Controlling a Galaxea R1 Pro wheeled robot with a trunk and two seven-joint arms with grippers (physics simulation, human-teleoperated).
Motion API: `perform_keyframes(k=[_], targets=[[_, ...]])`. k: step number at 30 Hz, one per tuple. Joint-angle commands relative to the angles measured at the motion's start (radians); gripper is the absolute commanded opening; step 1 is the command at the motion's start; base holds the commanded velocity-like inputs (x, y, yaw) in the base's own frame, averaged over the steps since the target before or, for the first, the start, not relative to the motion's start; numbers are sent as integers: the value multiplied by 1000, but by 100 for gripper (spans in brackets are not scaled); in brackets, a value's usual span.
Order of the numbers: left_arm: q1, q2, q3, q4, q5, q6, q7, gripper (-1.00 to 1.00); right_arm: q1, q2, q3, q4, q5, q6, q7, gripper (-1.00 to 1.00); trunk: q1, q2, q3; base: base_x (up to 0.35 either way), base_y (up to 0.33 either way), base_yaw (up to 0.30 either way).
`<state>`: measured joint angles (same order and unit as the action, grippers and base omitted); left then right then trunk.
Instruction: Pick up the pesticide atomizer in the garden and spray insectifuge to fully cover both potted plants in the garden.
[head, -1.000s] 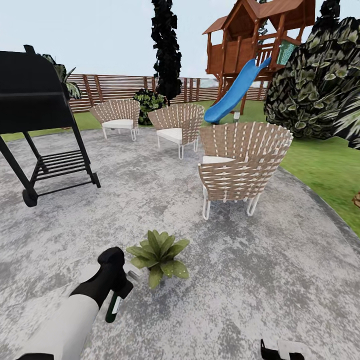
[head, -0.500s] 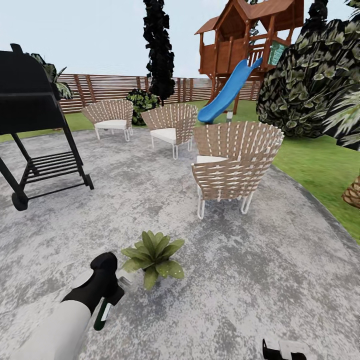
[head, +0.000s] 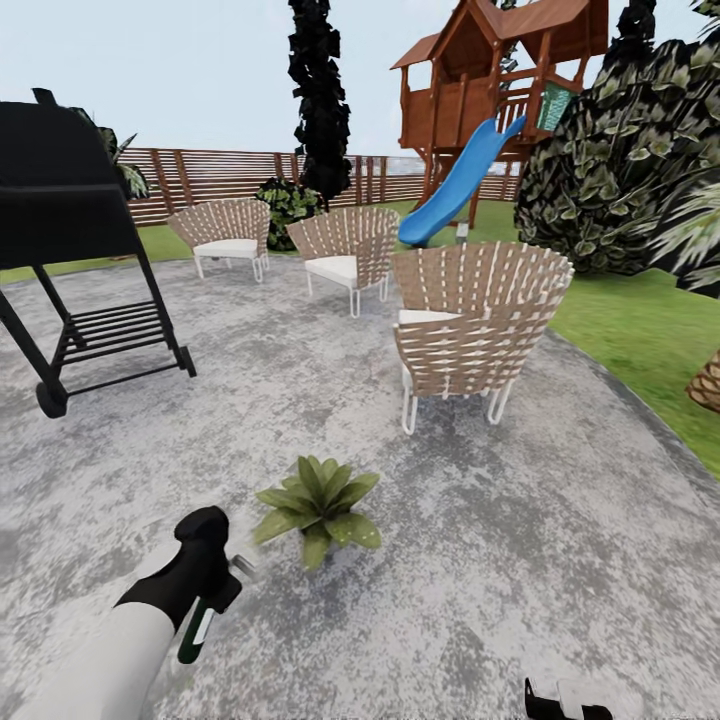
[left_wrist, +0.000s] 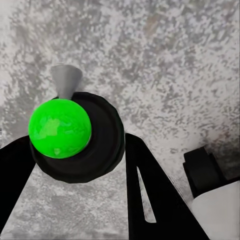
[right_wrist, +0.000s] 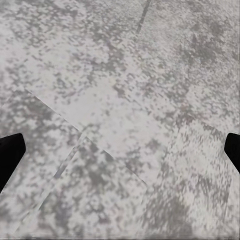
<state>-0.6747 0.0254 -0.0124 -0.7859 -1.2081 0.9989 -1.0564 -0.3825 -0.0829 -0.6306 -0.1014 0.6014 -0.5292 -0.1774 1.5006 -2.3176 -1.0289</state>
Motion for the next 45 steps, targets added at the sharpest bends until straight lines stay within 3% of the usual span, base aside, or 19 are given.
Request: perform_keyframes(k=[1, 7, 11, 14, 19, 30, 37, 38, 40, 41, 44, 45], targets=[[0, 0, -2, -1, -8, 4, -11, -100, -1, 0, -4, 2, 11, -3, -7, 100, 0, 0, -1, -31, 298, 0], [3, -10, -2, 7, 0, 4, -12, -100, -1, -1, -5, 2, 11, -3, -7, 100, 0, 0, -1, -9, 158, 0], [11, -48, -1, 68, -5, 4, -12, -100, -1, -1, -5, 2, 11, -3, -7, 100, 0, 0, -1, -1, 14, 0], [12, -62, -1, 83, -6, 4, -11, -100, -1, -1, -5, 2, 11, -3, -7, 100, 0, 0, -1, 0, 3, 0], [12, -60, 1, 76, -7, 4, -10, -100, -1, -1, -5, 2, 11, -3, -7, 100, 0, 0, -1, 0, 0, -14], [7, -60, 2, 68, -7, 3, -8, -100, -1, -1, -5, 2, 11, -2, -7, 100, 0, 0, -1, 0, 0, -276], [-21, -51, -4, 58, -5, -2, -40, -100, -1, -1, -5, 2, 11, -3, -7, 100, 0, 0, -1, 0, 0, -117], [-78, -49, -7, 71, -47, -5, -94, -100, -1, -1, -4, 2, 11, -3, -7, 100, 0, 0, -1, 0, 0, -2], [-95, -49, -6, 72, -137, -5, -140, -100, -1, -2, -4, 2, 11, -3, -6, 100, 0, 0, -1, 0, 0, 0], [-107, -49, -6, 68, -262, -6, -271, -100, -1, -12, -4, 2, 11, -3, -6, 100, 0, 0, -1, 0, 0, 0], [-111, -51, -5, 57, -388, -8, -421, -100, -1, -17, -4, 2, 11, -3, -5, 100, 0, 0, -1, 0, 0, 0], [-115, -51, -5, 55, -408, -8, -445, -100, -1, -18, -4, 2, 11, -3, -5, 100, 0, 0, -1, 0, 0, 0]])
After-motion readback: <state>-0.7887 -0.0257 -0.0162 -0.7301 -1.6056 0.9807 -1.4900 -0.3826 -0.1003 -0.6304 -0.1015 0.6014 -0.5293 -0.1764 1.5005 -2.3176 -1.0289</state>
